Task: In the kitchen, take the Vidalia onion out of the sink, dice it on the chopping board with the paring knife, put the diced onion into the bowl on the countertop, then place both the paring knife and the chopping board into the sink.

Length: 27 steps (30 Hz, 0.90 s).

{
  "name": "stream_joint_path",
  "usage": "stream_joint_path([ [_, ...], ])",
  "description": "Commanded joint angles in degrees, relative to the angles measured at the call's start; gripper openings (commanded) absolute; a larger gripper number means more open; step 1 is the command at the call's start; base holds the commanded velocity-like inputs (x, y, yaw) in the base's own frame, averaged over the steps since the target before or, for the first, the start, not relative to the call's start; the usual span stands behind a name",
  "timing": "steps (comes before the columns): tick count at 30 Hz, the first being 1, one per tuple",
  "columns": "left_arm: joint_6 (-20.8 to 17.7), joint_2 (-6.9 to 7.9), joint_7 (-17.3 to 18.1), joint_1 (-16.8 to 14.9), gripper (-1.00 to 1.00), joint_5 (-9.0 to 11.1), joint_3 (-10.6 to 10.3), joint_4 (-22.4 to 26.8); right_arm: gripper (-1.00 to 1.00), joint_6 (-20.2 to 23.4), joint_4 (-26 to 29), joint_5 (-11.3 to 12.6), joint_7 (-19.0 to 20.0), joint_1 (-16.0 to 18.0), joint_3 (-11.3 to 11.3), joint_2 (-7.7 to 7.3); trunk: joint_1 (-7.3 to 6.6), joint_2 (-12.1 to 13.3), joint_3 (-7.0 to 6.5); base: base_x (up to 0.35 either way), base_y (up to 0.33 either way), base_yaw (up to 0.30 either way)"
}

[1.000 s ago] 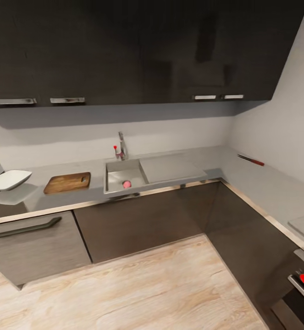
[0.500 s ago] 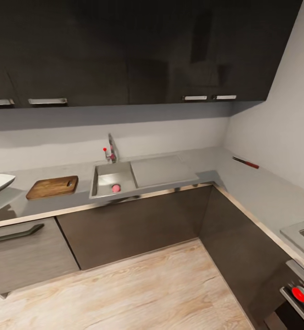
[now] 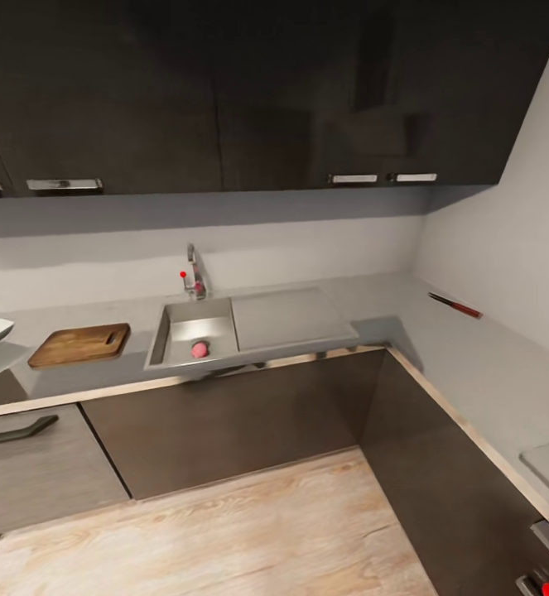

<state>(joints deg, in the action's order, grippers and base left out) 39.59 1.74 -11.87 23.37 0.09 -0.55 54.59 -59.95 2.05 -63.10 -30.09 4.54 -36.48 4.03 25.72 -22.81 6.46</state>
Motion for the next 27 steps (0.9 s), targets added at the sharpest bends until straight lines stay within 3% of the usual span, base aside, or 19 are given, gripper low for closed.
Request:
stream_joint_path([
  [1,0.1,0.02,-0.2,0.0,1.00,0.0,-0.1,0.1,1.00,-0.1,0.0,-0.6,-0.4,0.0,-0.3,0.01,0.06,-0.1,0.11,0.221,-0.226,0.172],
  [13,0.1,0.02,-0.2,0.0,1.00,0.1,0.0,0.1,1.00,-0.1,0.0,-0.6,-0.4,0.0,-0.3,0.01,0.06,-0.1,0.11,0.225,-0.203,0.180],
  [27,0.1,0.02,-0.2,0.0,1.00,0.2,-0.1,0.1,1.00,-0.1,0.0,-0.7,-0.4,0.0,-0.3,-0.03,0.06,-0.1,0.12,0.271,0.005,0.163],
])
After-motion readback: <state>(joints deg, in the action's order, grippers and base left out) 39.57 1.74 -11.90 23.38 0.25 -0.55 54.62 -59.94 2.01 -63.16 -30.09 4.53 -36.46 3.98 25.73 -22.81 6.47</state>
